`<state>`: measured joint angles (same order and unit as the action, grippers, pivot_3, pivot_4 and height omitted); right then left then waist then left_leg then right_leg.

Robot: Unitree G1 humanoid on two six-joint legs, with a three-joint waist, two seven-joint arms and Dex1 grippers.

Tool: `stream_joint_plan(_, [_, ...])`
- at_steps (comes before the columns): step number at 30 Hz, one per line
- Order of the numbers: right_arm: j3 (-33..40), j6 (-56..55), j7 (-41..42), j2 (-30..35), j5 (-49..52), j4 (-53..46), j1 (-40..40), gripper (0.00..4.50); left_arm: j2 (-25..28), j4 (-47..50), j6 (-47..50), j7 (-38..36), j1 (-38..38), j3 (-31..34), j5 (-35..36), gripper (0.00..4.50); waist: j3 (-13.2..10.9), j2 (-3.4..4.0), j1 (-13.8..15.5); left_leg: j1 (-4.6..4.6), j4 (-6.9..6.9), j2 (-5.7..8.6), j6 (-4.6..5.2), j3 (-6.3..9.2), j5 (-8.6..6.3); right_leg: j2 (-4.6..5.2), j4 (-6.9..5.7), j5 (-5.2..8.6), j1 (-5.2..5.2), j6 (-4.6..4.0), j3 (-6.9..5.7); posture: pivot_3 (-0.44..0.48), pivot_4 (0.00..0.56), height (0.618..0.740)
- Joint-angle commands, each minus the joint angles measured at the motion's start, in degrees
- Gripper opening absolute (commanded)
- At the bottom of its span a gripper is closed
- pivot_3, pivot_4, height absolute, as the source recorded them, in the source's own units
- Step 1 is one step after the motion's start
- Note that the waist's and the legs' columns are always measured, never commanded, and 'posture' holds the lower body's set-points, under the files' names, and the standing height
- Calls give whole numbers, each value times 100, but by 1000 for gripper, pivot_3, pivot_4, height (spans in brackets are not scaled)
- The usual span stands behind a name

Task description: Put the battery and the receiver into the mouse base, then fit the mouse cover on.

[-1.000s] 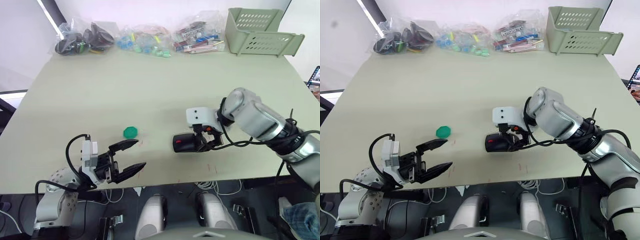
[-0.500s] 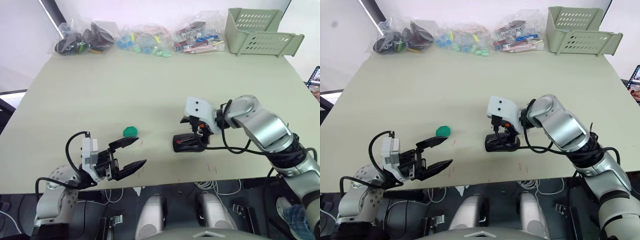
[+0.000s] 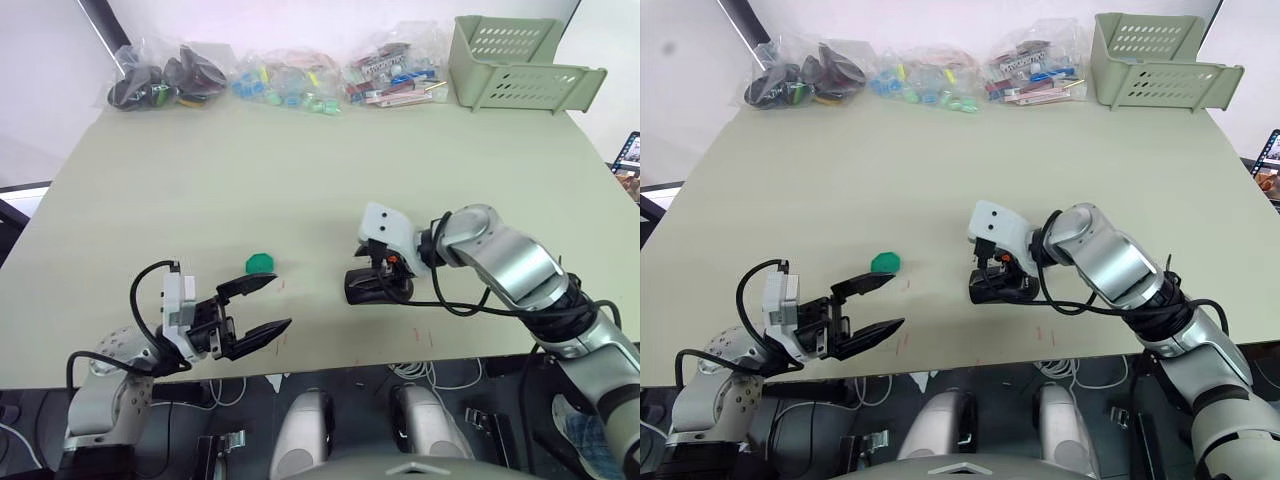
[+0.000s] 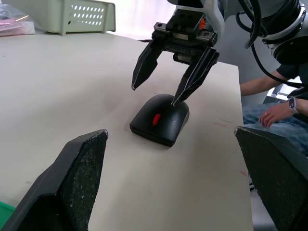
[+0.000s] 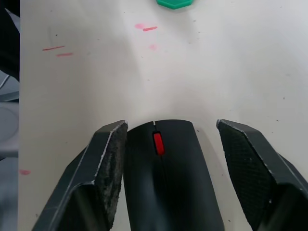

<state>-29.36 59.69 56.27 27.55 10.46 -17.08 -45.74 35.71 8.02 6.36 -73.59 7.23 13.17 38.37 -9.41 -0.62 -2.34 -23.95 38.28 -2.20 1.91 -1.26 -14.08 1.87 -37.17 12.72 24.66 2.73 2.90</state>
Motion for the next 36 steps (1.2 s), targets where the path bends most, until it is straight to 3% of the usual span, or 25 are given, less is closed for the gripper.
stream_joint_plan(1, [-58,-124,-75,-71,92,-20,60,3038,73,139,-93,-77,127,204,71,4500,0,0,-1,0,0,0,0,0,0,0,0,0,0,0,0,0,150,740])
stream_joint_plan(16, [-207,-285,-235,-153,145,191,101,3038,85,21,-125,-138,58,218,35,4500,-1,-1,0,0,0,0,0,0,0,-1,0,0,0,0,-1,0,150,740])
stream_joint_plan(19, [-189,-284,-261,-185,165,201,93,2247,88,19,-114,-126,26,208,29,4500,-1,-1,0,0,0,0,0,0,0,0,0,0,0,0,0,0,150,740])
stream_joint_plan(20, [-194,-297,-270,-190,161,199,92,1765,86,18,-114,-124,22,207,27,4500,0,-1,0,0,0,0,0,0,0,-1,0,0,0,0,-1,0,150,740])
stream_joint_plan(36, [-563,-416,-205,-98,18,731,232,1765,45,-207,-277,-255,25,209,-5,4500,1,-4,0,0,0,0,0,-1,0,-1,0,0,0,0,-1,0,150,740])
